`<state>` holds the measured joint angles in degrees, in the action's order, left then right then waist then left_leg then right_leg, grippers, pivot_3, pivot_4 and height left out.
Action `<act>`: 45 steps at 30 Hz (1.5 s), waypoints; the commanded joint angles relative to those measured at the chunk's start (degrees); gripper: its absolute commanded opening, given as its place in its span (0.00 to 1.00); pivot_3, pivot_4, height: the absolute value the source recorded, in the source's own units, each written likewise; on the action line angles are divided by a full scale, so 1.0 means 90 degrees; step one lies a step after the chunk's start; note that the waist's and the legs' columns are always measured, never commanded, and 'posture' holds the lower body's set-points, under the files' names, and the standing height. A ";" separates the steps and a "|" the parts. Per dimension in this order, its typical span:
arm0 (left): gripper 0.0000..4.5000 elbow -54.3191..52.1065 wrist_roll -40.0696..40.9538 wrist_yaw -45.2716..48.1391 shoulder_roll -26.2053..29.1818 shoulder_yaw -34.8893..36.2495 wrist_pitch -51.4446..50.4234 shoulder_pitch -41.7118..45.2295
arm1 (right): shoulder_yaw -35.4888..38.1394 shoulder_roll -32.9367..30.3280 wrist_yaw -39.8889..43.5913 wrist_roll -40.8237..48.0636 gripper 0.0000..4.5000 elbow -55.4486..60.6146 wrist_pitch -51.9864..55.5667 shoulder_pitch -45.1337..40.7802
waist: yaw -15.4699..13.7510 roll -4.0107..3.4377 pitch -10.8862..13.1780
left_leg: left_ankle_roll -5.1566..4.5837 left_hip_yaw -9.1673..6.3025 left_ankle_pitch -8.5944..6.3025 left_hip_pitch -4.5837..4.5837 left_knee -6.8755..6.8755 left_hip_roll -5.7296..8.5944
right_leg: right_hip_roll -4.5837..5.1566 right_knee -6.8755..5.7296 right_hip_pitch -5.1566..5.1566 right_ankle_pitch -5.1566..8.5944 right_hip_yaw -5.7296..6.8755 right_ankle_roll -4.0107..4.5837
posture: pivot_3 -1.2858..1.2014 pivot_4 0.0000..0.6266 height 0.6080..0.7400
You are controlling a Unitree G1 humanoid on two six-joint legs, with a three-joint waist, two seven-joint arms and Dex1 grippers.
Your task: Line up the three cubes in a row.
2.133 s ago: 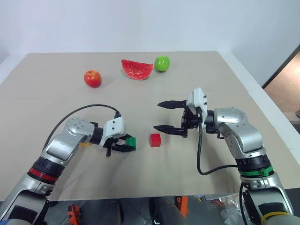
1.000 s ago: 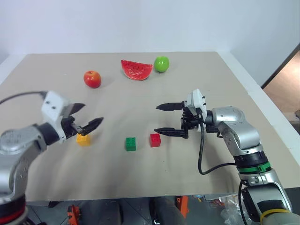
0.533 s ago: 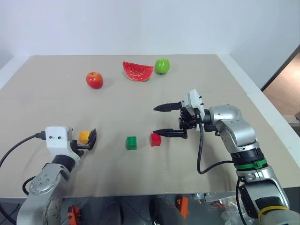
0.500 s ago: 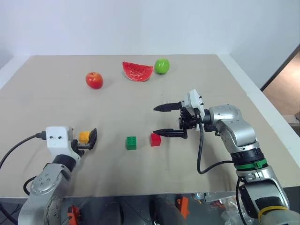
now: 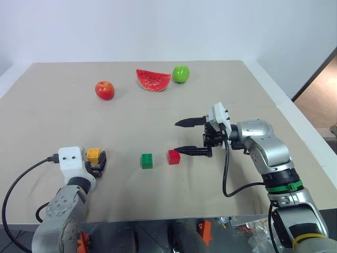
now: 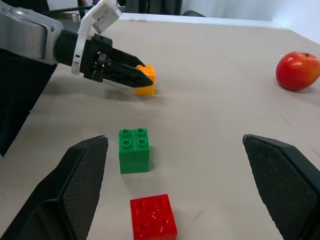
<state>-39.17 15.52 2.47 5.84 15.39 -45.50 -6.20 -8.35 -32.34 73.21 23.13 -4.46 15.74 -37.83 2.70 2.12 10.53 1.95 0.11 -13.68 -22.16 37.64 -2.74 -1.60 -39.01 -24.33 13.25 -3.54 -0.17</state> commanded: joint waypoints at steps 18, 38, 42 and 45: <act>0.29 -0.0723 -0.0844 -0.0104 0.0348 -0.1104 0.0896 -0.0859 | 0.0186 -0.0104 -0.0038 0.0088 1.00 0.0294 0.0045 0.0003 | -0.0001 0.0001 0.0001 | 0.0001 0.0003 -0.0001 -0.0005 -0.0013 0.0000 | 0.0005 0.0012 -0.0005 0.0004 -0.0004 0.0002 | 0.52 0.24 1.00; 0.29 -0.0213 -0.0393 0.0601 0.0478 -0.1453 0.0642 -0.0545 | 0.0204 -0.0217 -0.0141 0.0096 1.00 0.0536 0.0113 0.0164 | 0.0001 0.0000 0.0002 | 0.0000 0.0001 -0.0001 -0.0007 -0.0016 0.0000 | 0.0000 0.0015 -0.0009 0.0005 0.0001 0.0003 | 0.52 0.24 1.00; 0.29 -0.0223 -0.0399 0.0588 0.0528 -0.1445 0.0545 -0.0523 | 0.0222 -0.0224 -0.0165 0.0099 1.00 0.0540 0.0104 0.0185 | -0.0001 -0.0001 0.0002 | 0.0000 0.0000 -0.0001 -0.0007 -0.0016 0.0000 | 0.0001 0.0015 -0.0008 0.0006 0.0003 0.0003 | 0.52 0.24 1.00; 0.29 -0.0205 -0.0446 0.0561 0.0533 -0.1440 0.0525 -0.0503 | 0.0229 -0.0225 -0.0177 0.0094 1.00 0.0530 0.0086 0.0207 | -0.0002 -0.0001 0.0002 | 0.0000 0.0001 -0.0001 -0.0007 -0.0016 0.0002 | 0.0004 0.0015 -0.0007 0.0005 0.0002 0.0002 | 0.52 0.24 1.00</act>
<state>-40.37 11.34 7.52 10.27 2.67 -40.33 -10.60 -8.33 -33.85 71.90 23.30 -1.53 16.94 -35.91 2.68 2.11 10.55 1.95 0.12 -13.69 -22.22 37.50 -2.72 -1.56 -38.87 -24.39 13.30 -3.53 -0.15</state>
